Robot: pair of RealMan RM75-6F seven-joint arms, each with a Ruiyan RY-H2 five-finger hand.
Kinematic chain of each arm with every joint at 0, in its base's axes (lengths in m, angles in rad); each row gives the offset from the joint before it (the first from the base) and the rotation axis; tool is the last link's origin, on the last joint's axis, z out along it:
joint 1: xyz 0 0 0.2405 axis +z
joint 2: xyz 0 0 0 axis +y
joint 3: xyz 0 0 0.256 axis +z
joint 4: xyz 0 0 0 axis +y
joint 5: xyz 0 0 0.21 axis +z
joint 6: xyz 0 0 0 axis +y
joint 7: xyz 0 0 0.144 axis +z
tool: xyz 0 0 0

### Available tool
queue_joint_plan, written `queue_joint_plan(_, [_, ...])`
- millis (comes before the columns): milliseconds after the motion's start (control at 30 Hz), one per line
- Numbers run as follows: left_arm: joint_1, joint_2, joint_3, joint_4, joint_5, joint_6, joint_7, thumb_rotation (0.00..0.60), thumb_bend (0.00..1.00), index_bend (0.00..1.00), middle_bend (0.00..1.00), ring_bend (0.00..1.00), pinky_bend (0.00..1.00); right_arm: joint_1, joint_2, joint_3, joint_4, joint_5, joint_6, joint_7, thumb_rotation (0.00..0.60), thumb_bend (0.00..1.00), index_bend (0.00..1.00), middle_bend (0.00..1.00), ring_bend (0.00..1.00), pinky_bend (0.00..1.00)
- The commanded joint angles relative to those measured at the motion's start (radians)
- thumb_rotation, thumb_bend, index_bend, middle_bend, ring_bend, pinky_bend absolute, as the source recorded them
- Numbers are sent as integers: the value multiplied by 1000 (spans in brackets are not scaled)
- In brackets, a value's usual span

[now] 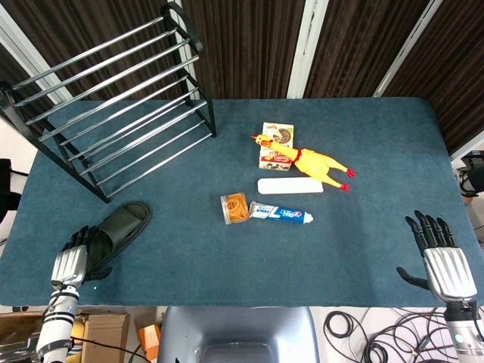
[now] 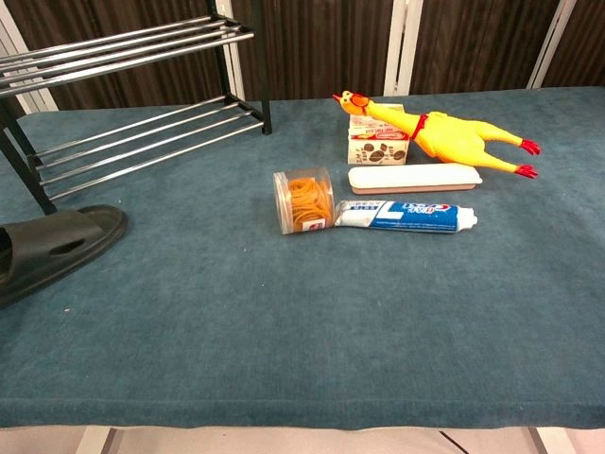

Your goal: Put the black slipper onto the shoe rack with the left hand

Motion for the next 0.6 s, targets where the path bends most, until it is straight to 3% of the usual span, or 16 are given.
queue_joint_plan(33, [-4,0,-1,1,-16,-6,3,497,178,0,0,0,180,0,0,0,0,0,-1,-1,600,80,0,0,0,23])
queue_joint_plan(300, [-16,-11,-10,23,-65,-10,9,497,178,0,0,1,212,1,0,-2,0,-2,-2,-2,600,81,0,0,0,23])
queue_joint_plan(600, [-43,6,-17,36,-153,-87,4,505,178,5,83,87,345,0,1,-1,0,-1,-1,2,600,80,0,0,0,23])
